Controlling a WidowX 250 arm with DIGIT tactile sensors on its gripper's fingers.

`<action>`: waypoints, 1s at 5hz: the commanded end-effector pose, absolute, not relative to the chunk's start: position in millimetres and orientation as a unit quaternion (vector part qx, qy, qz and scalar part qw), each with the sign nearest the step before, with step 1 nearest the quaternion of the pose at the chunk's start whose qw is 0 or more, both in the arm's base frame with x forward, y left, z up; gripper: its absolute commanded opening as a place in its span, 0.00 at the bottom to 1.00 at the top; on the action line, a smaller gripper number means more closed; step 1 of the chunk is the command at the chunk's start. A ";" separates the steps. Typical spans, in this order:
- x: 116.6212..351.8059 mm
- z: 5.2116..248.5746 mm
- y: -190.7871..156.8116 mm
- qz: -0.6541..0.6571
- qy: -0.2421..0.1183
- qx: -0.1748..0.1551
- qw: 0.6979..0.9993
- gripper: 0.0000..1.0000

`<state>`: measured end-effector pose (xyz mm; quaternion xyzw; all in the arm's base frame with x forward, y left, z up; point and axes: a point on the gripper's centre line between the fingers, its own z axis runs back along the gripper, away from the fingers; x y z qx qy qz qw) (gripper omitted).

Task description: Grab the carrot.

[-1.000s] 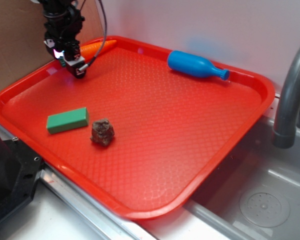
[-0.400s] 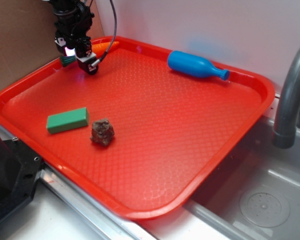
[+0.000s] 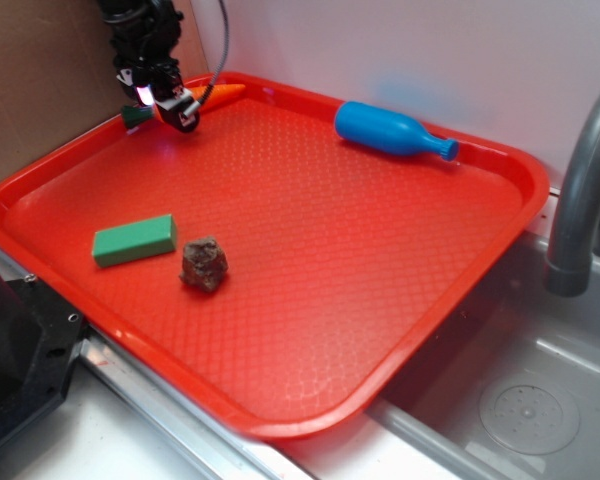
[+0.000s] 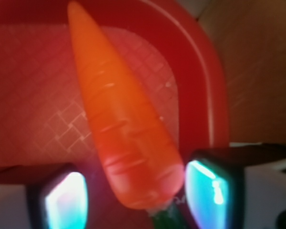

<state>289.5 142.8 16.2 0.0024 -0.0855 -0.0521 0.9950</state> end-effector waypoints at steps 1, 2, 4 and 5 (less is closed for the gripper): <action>273.0 22.2 130.2 -0.083 -0.095 0.013 0.992 0.00; 266.1 46.8 109.2 -0.102 -0.111 0.032 0.988 0.00; 228.3 112.1 42.2 -0.146 -0.117 0.058 0.981 0.00; 199.8 138.1 15.1 -0.159 -0.120 0.033 0.979 0.00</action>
